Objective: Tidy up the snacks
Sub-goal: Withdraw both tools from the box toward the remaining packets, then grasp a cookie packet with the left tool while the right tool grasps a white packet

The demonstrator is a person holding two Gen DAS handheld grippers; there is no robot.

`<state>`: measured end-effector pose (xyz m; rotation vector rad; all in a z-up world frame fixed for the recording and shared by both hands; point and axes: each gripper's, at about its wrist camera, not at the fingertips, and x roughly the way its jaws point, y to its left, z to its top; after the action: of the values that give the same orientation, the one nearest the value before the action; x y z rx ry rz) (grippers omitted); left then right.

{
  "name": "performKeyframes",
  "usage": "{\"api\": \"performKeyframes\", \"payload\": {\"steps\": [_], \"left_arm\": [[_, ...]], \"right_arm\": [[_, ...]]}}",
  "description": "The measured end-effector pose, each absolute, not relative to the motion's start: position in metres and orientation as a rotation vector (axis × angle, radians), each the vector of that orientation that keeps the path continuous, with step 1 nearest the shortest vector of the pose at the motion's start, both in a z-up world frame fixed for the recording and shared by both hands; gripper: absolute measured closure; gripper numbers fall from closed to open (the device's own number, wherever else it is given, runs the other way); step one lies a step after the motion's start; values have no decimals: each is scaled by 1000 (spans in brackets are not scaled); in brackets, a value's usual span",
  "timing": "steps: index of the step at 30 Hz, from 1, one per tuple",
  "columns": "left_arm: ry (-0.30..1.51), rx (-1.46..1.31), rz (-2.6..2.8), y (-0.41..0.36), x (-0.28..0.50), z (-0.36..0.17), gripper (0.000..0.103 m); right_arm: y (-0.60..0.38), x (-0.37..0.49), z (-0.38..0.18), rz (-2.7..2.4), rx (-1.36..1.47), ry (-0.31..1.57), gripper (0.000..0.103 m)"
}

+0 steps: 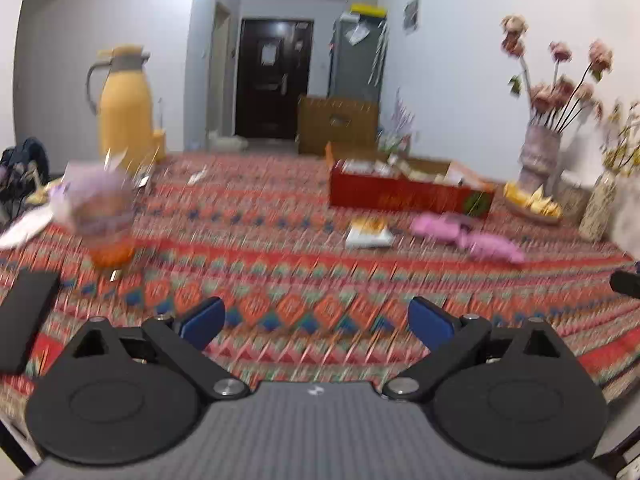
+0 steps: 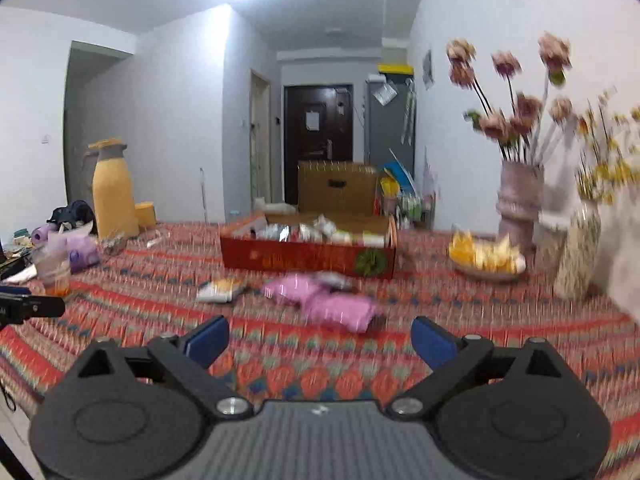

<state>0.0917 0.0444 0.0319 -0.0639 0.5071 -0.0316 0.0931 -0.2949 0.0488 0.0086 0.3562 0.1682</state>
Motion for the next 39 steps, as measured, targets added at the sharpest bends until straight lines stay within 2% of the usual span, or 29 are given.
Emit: {"api": "performKeyframes", "payload": {"steps": [5,9,28,39], "left_arm": [[552,-80,-4,53,90,19,3],[537,-62,9,51,91,21,3],[577,-36,9,41,130,17,3],[493,88,-81,10,211,44,0]], "right_arm": [[-286,84,1,122,52,499,5],[-282,83,-9,107,35,519,5],[-283,117,-9,102,59,544,5],[-289,171,6,135,114,507,5]]}}
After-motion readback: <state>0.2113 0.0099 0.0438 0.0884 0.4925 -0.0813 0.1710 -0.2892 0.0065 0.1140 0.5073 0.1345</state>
